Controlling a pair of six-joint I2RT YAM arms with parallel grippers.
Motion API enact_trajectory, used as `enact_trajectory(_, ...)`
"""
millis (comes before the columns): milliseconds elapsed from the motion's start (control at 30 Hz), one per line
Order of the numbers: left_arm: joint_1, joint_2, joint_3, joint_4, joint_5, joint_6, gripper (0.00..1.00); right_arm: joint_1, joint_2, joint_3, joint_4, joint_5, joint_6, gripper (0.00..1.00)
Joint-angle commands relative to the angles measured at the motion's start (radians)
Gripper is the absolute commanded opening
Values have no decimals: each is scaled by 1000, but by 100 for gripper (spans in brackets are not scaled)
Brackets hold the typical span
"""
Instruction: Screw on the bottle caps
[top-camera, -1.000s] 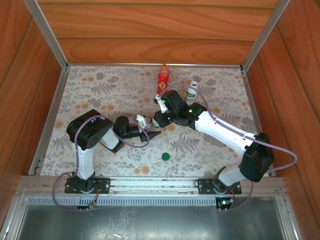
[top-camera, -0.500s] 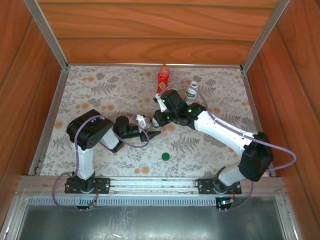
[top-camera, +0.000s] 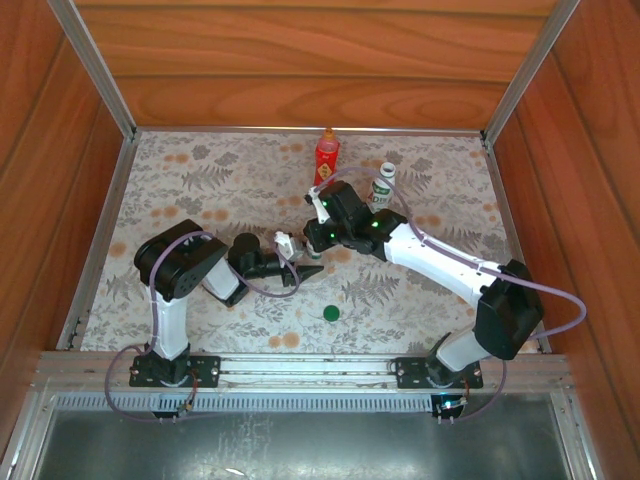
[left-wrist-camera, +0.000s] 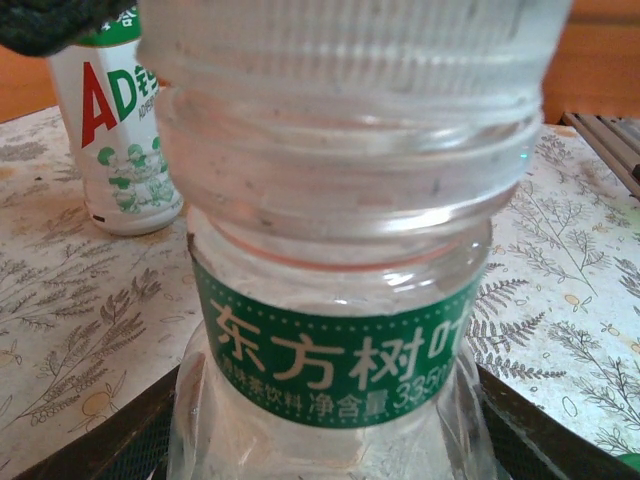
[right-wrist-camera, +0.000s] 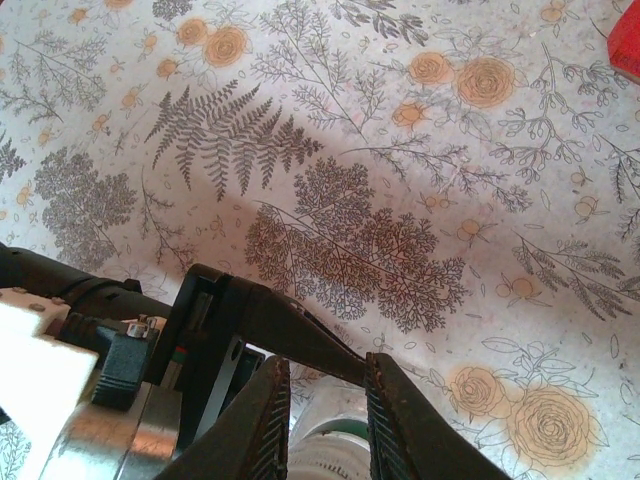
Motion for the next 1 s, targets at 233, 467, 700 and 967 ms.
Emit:
enact_trajectory(233, 0, 16, -3, -8, 10, 5, 60, -2, -20, 85, -237, 13, -38, 40)
enact_trajectory(467, 2, 20, 0, -10, 11, 6, 60, 30, -60, 106, -256, 65, -67, 56)
enact_trajectory(700, 2, 21, 2, -10, 10, 4, 60, 62, -48, 111, -266, 97, -77, 62)
enact_trajectory(967, 2, 22, 0, -10, 9, 6, 60, 65, -11, 136, -273, 94, -80, 58)
